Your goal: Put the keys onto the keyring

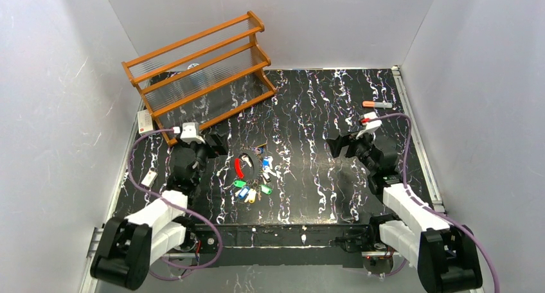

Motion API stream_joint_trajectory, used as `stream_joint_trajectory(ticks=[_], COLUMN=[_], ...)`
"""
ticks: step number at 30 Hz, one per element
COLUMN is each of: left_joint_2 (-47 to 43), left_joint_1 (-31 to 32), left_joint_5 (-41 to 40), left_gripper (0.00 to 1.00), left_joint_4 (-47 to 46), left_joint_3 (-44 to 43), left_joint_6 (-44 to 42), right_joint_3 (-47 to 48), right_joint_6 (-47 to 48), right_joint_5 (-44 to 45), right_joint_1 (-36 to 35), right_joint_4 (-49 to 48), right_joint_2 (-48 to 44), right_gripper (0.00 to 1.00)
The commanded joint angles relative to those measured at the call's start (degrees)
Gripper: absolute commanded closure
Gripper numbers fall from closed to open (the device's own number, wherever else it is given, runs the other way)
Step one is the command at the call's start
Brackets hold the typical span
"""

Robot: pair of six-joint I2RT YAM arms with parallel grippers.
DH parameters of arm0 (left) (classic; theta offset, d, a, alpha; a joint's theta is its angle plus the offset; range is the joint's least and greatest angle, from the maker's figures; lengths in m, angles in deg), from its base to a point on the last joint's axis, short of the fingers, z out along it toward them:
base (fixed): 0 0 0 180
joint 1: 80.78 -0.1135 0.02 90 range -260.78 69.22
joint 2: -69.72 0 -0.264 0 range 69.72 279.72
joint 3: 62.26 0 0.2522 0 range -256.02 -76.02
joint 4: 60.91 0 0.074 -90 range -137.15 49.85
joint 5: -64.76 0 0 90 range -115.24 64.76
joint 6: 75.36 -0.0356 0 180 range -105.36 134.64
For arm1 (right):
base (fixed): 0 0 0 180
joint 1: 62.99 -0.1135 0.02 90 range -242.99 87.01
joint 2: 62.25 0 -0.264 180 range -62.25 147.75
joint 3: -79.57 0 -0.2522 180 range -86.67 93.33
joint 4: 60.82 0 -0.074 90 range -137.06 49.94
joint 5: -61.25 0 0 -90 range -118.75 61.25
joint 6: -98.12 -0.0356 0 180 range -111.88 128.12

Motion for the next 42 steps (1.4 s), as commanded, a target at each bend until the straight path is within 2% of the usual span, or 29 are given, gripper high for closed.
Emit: stream_joint_trajectory(ticks=[1, 5, 10, 12, 14, 16, 19, 21, 22, 25, 27, 29, 31, 33, 36, 37, 40, 42], left_joint_2=[-8.4, -10.4, -5.0, -0.1, 6.1, 9.9, 19.4, 22.7, 25.4, 36.8, 33.9, 35.3, 34.6, 34.9, 35.0, 34.8, 34.9, 34.9], left_joint_1=[-0.5, -0.4, -0.4, -0.5, -0.6, -0.7, -1.3, -2.9, -4.5, -6.8, -7.5, -7.7, -7.7, -7.8, -7.8, -7.8, -7.8, -7.8], left_joint_5=[-11.1, -19.8, -22.2, -23.2, -23.8, -21.0, -19.8, -18.2, -13.3, -9.4, -8.1, -8.1, -11.2, -12.6, -12.7, -12.8, -12.9, -12.9], left_gripper=[0.02, 0.02, 0.02, 0.02, 0.02, 0.02, 0.03, 0.04, 0.05, 0.04, 0.02, 0.02, 0.02, 0.02, 0.02, 0.02, 0.02, 0.02], left_joint_4=[10.6, 13.5, 10.4, 5.1, -5.5, -9.0, -21.7, -22.2, -24.3, -37.0, -28.6, -27.3, -22.0, -20.9, -21.1, -21.1, -21.2, -21.2], left_joint_3=[1.4, 2.6, 2.9, 4.6, 7.2, 6.4, 6.2, 4.2, 4.0, 3.7, 2.8, 0.8, -1.4, -2.6, -2.5, -2.3, -2.2, -2.3], left_joint_6=[-5.0, -8.0, -14.6, -15.7, -16.6, -20.2, -24.7, -21.8, -21.4, -20.8, -20.0, -20.2, -19.1, -17.9, -17.9, -17.9, -17.9, -17.9], right_joint_3=[-1.8, -6.7, -9.0, -9.2, -10.1, -10.5, -9.9, -8.6, -7.3, -6.9, -9.3, -11.0, -10.5, -7.5, -4.1, -3.5, -3.8, -3.3], right_joint_6=[6.3, 6.8, 5.9, 5.9, 6.3, 6.8, 6.7, 7.8, 8.3, 12.8, 12.5, 11.1, 11.9, 10.6, 9.0, 7.9, 7.4, 7.3], right_joint_5=[15.0, 21.5, 22.5, 23.0, 23.3, 24.2, 23.2, 23.1, 23.2, 22.8, 22.9, 20.6, 19.1, 19.4, 15.6, 16.8, 17.4, 17.6], right_joint_1=[0.3, 0.3, 0.4, 0.3, 0.3, 0.4, 1.1, 1.4, 1.6, 2.0, 3.2, 5.6, 6.0, 6.7, 9.4, 9.6, 9.6, 9.7], right_joint_4=[1.8, -4.7, -14.3, -18.0, -23.2, -27.3, -30.6, -31.6, -30.1, -35.6, -44.1, -50.0, -53.7, -44.6, -40.3, -37.8, -40.2, -37.8], right_joint_2=[-4.9, -4.8, 3.0, 6.7, 10.0, 13.6, 17.1, 19.8, 20.8, 24.4, 28.1, 32.4, 35.7, 33.8, 35.4, 34.7, 35.6, 34.9], right_gripper=[0.01, 0.01, 0.01, 0.01, 0.01, 0.01, 0.01, 0.01, 0.01, 0.01, 0.01, 0.01, 0.01, 0.01, 0.01, 0.02, 0.01, 0.01])
